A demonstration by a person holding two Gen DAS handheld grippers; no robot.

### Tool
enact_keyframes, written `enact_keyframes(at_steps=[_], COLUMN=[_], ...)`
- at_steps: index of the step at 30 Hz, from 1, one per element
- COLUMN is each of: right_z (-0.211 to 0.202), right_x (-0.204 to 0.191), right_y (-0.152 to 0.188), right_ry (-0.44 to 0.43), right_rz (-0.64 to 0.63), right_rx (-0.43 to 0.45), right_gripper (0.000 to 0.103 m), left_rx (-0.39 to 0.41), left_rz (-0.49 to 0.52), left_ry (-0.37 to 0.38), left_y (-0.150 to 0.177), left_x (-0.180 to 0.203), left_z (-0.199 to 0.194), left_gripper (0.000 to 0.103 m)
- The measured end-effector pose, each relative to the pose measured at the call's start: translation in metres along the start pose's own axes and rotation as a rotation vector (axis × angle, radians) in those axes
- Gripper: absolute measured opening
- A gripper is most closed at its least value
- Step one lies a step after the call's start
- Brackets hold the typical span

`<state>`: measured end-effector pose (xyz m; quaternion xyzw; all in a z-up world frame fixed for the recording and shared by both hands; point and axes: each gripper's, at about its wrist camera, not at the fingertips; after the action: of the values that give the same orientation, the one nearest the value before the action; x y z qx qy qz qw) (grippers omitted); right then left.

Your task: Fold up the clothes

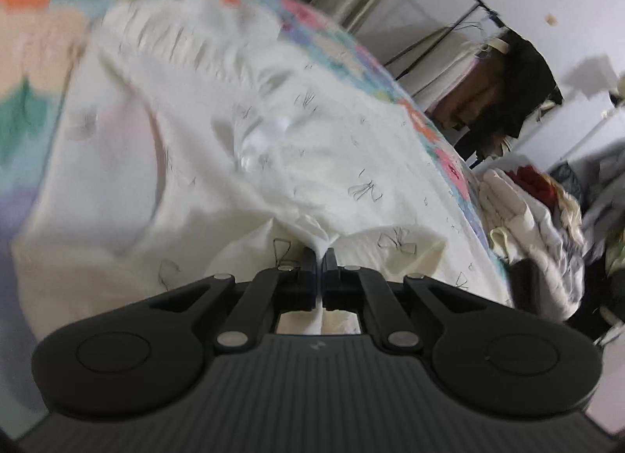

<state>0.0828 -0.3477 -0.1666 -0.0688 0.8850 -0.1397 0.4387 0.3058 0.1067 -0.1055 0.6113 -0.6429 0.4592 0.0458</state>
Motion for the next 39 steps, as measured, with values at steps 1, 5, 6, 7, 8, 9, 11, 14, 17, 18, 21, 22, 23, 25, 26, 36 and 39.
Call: enact_keyframes(at_steps=[1,5,6,7,8,9,11,14,17,18,21,22,23,25,26,36,39], right_z=[-0.003,-0.011,-0.012,-0.013,-0.014,-0.016,-0.014,-0.004,0.027,0.041,0.082,0.097,0.111,0.138,0.151,0.21,0.204], right_x=[-0.001,-0.004,-0.006,-0.009,-0.011,-0.015,-0.026,-0.055,-0.102,-0.121,-0.187,-0.208,-0.23,-0.273,-0.295,-0.343,-0.308], right_y=[0.0,-0.008,-0.012,-0.015,-0.018,-0.02,-0.024,-0.028,-0.039,-0.045,-0.058,-0.063,-0.068,-0.075,-0.077,-0.039,-0.031], right_ry=[0.0,-0.034,-0.048,-0.061,-0.075,-0.091,-0.122,-0.181,-0.216,-0.231,-0.251,-0.251,-0.25,-0.25,-0.25,-0.153,-0.157], right_rz=[-0.025,-0.029,-0.028,-0.026,-0.025,-0.03,-0.064,-0.243,-0.466,-0.49,-0.62,-0.647,-0.674,-0.72,-0.738,-0.875,-0.888], right_rx=[0.012,0.031,0.034,0.037,0.04,0.043,0.034,0.011,-0.052,-0.068,-0.099,-0.109,-0.119,-0.115,-0.1,-0.113,-0.162], right_gripper=[0.008,0.005,0.005,0.005,0.005,0.005,0.005,0.005,0.005,0.005,0.004,0.004,0.004,0.004,0.004,0.05,0.051], left_rx=[0.009,0.065,0.081,0.097,0.112,0.126,0.144,0.146,0.124,0.132,0.168,0.179,0.193,0.231,0.246,0.13,0.104], left_rz=[0.007,0.037,0.045,0.052,0.056,0.059,0.055,0.009,0.036,0.064,0.102,0.099,0.113,0.208,0.23,0.067,-0.025], left_ry=[-0.008,-0.03,-0.033,-0.037,-0.039,-0.04,-0.045,0.041,0.035,0.02,-0.003,-0.013,-0.041,-0.135,-0.161,-0.327,-0.263], left_y=[0.0,-0.004,-0.006,-0.007,-0.008,-0.009,-0.01,-0.021,-0.049,-0.063,-0.116,-0.138,-0.16,-0.209,-0.231,-0.253,-0.209], left_x=[0.0,0.007,0.009,0.011,0.012,0.014,0.014,0.006,0.004,0.004,0.001,-0.001,-0.001,0.007,0.01,-0.044,-0.069], left_z=[0.0,-0.012,-0.017,-0.021,-0.026,-0.031,-0.039,-0.042,-0.034,-0.034,-0.033,-0.031,-0.029,-0.019,-0.014,0.047,0.033], left_gripper=[0.002,0.002,0.002,0.002,0.002,0.002,0.001,0.001,0.001,0.001,0.001,0.001,0.001,0.001,0.001,0.058,0.058])
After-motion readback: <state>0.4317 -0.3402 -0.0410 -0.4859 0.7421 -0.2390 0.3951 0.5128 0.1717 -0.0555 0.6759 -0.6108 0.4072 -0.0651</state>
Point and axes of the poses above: each gripper's, at about its wrist camera, not at the fingertips, and z roughly the way its jaws point, x to its right, y to its underside, and after that the axes turned 1 degree about -y, right-handed
